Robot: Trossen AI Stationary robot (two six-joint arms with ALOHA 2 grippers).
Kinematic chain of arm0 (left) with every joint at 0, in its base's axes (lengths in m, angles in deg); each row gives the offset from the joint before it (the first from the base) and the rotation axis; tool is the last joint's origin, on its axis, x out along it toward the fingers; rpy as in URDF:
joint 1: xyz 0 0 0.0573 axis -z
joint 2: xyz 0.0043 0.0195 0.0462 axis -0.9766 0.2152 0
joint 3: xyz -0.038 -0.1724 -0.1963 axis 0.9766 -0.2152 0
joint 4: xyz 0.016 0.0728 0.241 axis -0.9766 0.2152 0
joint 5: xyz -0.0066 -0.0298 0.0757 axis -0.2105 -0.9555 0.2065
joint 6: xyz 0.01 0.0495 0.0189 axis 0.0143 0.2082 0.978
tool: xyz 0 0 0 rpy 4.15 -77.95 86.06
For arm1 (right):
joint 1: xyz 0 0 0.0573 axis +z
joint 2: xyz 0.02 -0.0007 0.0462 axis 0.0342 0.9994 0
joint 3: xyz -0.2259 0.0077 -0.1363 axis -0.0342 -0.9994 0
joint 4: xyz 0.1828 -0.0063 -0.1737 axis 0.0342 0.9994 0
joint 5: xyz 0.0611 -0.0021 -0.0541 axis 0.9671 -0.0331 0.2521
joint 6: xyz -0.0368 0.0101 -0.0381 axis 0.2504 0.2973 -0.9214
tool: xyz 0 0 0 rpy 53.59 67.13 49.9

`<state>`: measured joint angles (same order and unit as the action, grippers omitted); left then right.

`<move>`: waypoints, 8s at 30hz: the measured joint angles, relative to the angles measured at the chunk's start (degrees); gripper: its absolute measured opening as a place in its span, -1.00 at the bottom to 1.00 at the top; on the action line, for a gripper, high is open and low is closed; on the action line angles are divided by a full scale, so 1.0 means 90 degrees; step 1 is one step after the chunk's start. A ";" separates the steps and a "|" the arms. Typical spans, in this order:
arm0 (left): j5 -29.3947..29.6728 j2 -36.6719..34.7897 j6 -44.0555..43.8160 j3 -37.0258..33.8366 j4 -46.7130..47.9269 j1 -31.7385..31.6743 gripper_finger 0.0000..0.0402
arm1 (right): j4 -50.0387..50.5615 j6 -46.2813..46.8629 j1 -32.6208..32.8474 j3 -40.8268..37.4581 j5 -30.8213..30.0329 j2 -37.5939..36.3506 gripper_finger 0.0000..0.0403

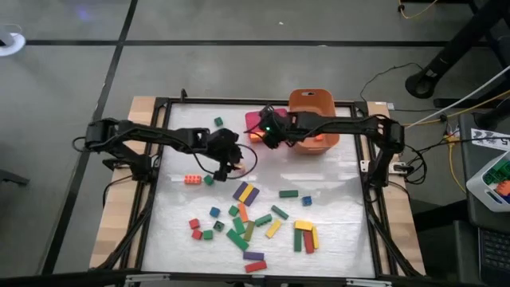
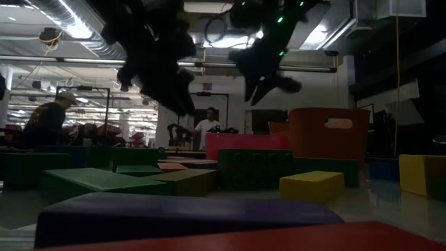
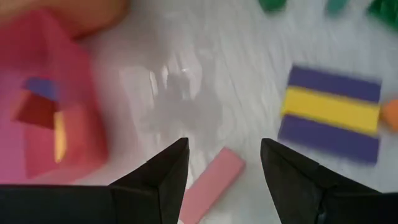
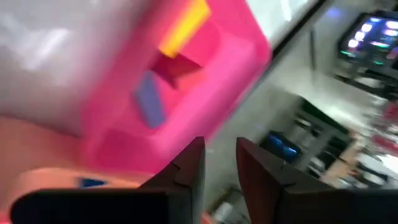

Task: Sort blocks by size
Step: Put the large pink block into the pink bin, then put the large green block into the pink bin, then put the small green block into the orange bin

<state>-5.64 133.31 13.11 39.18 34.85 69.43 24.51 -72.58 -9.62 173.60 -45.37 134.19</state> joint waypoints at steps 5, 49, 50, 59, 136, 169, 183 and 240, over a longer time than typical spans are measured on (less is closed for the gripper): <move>-0.0001 0.0579 0.0644 0.0000 -0.0059 -0.0008 -0.07 | 0.1001 0.1100 -0.0004 0.0000 0.0942 -0.0642 -0.55; -0.0845 0.1693 -0.1107 0.0051 -0.2523 -0.0562 -0.58 | 0.0569 0.4793 0.2061 -0.1825 0.3901 -0.1213 -0.54; -0.0868 0.1693 -0.1270 0.0051 -0.2755 -0.0565 -0.58 | 0.0464 0.4808 0.2136 -0.1894 0.3902 -0.1213 -0.54; -0.0802 0.1693 -0.1963 0.0377 -0.4071 -0.0972 -0.55 | -0.0038 0.5521 0.2329 -0.2207 0.3894 -0.1213 -0.54; 0.0463 -0.0096 -0.1638 0.0712 0.0667 -0.1303 -0.05 | -0.0913 0.6930 0.2326 -0.2616 0.3514 0.0120 0.12; 0.0451 -0.1039 -0.5723 0.0704 0.4679 0.0764 -0.05 | -0.2417 0.2066 -0.0759 -0.0735 0.1720 0.0212 -0.41; 0.0951 -0.0985 -0.7203 0.0465 0.4421 0.1328 -0.05 | -0.2694 0.2260 -0.1048 -0.0736 0.1917 0.0158 0.08; 0.1058 -0.0535 -0.4699 -0.1767 -0.5680 0.0136 -0.43 | 0.1135 0.5293 0.2894 -0.0741 0.2568 -0.1861 0.10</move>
<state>3.88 128.50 -29.18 23.28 -16.27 70.66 34.72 -24.95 16.42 166.93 -22.25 117.44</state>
